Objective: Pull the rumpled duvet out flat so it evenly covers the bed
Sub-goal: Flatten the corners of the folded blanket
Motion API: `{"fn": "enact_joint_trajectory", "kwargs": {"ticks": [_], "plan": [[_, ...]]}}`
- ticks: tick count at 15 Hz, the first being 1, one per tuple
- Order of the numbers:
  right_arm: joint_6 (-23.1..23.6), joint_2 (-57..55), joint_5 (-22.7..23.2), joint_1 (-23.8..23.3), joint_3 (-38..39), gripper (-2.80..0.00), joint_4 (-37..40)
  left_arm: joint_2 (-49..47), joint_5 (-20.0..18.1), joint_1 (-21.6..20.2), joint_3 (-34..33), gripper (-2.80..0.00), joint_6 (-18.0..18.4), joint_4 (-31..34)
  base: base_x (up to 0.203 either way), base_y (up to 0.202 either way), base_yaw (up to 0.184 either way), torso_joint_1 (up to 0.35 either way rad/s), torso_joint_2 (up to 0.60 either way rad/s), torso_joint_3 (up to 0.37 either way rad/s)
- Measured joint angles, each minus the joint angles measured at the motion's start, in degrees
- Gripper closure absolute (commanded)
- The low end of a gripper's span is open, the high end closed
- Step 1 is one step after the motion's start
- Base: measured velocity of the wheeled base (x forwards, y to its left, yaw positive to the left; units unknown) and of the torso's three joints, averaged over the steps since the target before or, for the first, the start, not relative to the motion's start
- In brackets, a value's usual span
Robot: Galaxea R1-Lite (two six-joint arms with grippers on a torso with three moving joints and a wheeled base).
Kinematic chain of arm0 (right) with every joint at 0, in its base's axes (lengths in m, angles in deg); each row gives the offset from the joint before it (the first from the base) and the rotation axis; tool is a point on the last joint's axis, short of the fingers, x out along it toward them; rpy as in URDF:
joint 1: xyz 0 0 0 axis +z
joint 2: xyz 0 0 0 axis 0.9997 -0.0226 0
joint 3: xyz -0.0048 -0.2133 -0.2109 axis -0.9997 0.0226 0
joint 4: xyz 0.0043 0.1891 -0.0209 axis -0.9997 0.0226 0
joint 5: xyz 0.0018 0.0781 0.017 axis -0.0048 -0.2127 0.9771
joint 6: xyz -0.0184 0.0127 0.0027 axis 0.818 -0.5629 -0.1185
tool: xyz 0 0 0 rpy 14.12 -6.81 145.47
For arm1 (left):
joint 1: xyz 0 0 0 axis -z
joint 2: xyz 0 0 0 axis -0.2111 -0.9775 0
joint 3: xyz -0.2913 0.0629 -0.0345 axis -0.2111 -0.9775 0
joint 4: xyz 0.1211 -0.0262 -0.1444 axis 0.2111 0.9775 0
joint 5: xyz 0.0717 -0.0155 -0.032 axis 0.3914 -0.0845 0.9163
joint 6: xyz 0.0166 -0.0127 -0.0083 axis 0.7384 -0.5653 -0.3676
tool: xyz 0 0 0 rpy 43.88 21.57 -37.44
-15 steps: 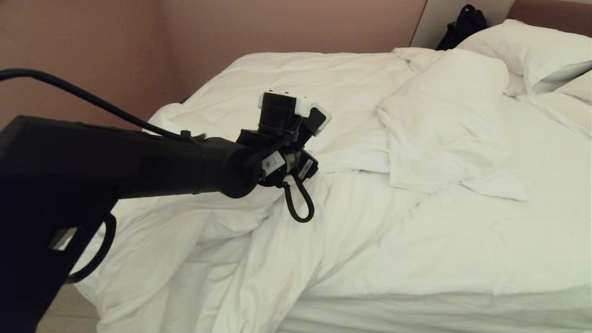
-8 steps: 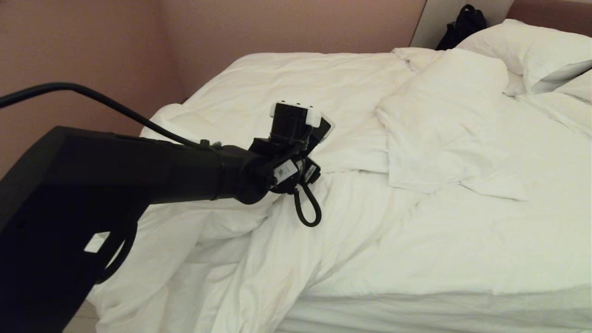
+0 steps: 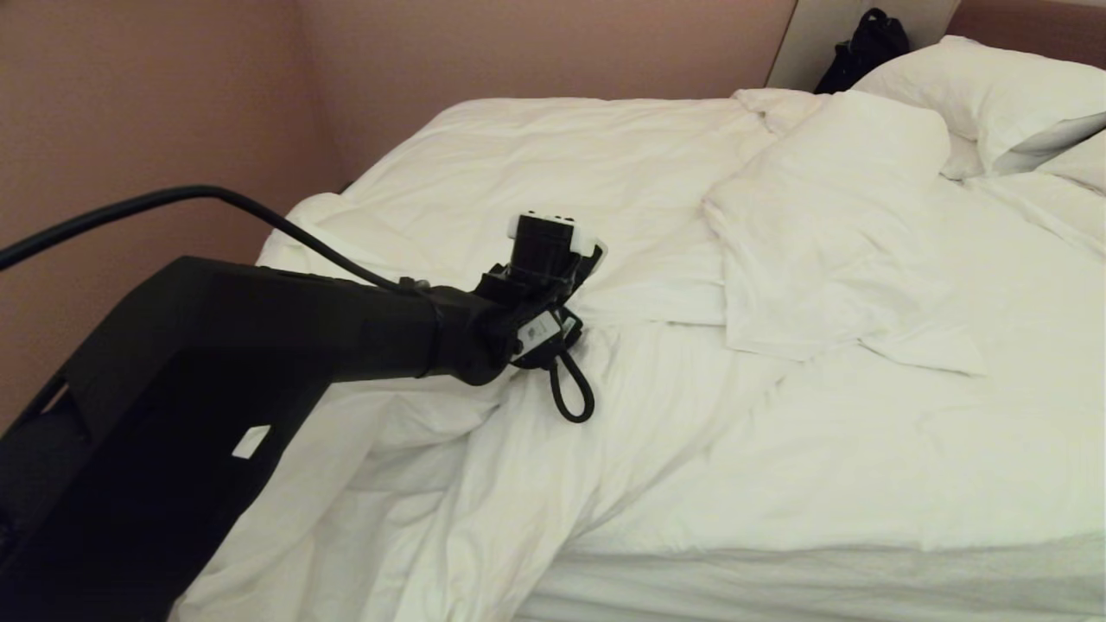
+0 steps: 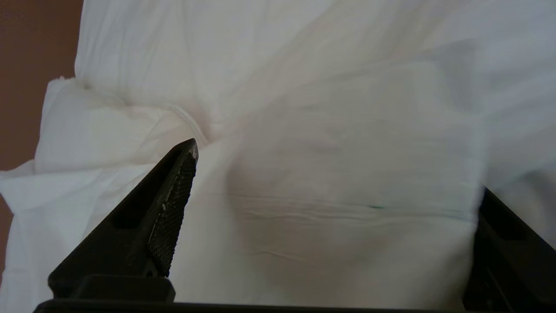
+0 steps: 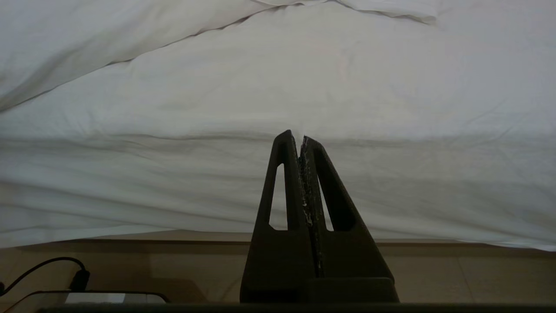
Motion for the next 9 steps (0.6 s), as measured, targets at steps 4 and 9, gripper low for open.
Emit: {"fn": "enact_joint_trajectory", "kwargs": {"ticks": [4, 9], "plan": [[-0.01, 0.00, 0.00, 0.02, 0.00, 0.00, -0.01, -0.53, 3.01, -0.89, 0.21, -2.80, 0.06, 0.04, 0.000, 0.000, 0.000, 0.000, 0.00, 0.000], [-0.01, 0.00, -0.02, 0.02, 0.00, 0.00, -0.02, -0.40, 5.56, -1.81, 0.30, -2.80, 0.06, 0.60, 0.000, 0.000, 0.000, 0.000, 0.00, 0.000]]}}
